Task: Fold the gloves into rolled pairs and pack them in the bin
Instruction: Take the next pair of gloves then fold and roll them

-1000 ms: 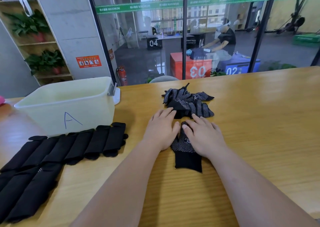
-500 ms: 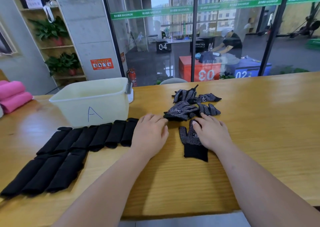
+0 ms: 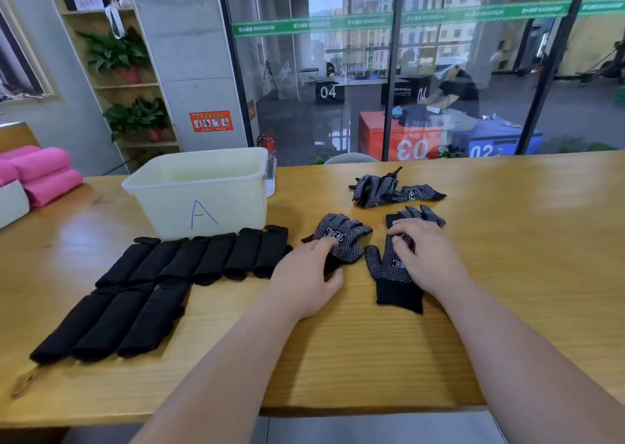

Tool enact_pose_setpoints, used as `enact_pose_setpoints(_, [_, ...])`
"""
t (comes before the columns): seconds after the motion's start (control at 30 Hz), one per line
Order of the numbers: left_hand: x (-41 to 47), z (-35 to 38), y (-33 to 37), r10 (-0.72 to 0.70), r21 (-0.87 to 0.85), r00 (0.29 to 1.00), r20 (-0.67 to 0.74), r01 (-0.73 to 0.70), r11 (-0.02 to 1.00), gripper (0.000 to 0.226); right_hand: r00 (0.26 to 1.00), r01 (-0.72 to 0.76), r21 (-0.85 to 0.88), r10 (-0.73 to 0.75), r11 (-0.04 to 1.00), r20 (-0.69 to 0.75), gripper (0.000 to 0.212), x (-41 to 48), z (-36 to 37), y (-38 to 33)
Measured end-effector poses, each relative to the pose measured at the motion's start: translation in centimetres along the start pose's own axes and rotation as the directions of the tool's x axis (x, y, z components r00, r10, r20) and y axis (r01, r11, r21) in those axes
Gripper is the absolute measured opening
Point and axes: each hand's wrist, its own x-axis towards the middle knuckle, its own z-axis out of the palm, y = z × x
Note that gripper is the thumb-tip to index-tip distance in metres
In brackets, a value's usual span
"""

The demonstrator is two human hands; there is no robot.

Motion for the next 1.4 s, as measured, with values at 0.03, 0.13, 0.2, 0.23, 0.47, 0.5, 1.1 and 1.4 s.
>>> enact_pose_setpoints(0.03, [0.3,0.2,-0.1,0.000,0.019,0.999,0.034,0.000,1.000,0.062,1.000,0.014,-0.002,-0.014,1.000,0.019,0.026,0.0,0.1,-0.1])
enact_pose_setpoints(0.13, [1.6,0.5,-0.1,0.014,0.041,0.995,0.104,-0.018,0.999,0.060,0.998,0.048,0.049,-0.049,0.998,0.036,0.026,0.2,0.3,-0.3])
enact_pose_setpoints(0.2, [3.0,0.7,0.2,-0.004,0.042,0.994,0.106,-0.001,0.999,0.051,0.997,0.045,0.072,-0.049,0.996,0.055,0.027,0.3,0.4,-0.2])
enact_pose_setpoints(0.23, [3.8,0.7,0.4,-0.015,0.047,0.993,0.121,0.010,0.999,0.046,0.997,0.043,0.068,-0.048,0.997,0.065,0.027,0.3,0.4,-0.2])
enact_pose_setpoints(0.47, [9.5,1.3,1.3,0.007,0.093,0.976,0.216,-0.028,0.995,0.037,0.996,0.070,0.010,-0.070,0.998,0.055,0.031,0.0,0.1,-0.4])
enact_pose_setpoints(0.5, [10.3,0.9,1.6,-0.004,0.082,0.980,0.201,-0.013,0.997,0.037,0.995,0.080,0.002,-0.080,0.997,0.053,0.031,0.0,0.0,-0.5])
enact_pose_setpoints(1.1, [-3.2,-1.4,2.2,0.294,0.217,0.951,-0.092,-0.268,0.939,0.031,0.996,0.043,0.091,-0.035,0.995,-0.079,0.025,-0.3,0.0,0.3])
enact_pose_setpoints(1.4, [-3.5,-0.5,1.2,0.080,-0.022,0.993,-0.086,-0.082,0.996,0.032,0.988,0.136,-0.025,-0.133,0.990,0.083,0.022,-1.4,-0.3,-1.3])
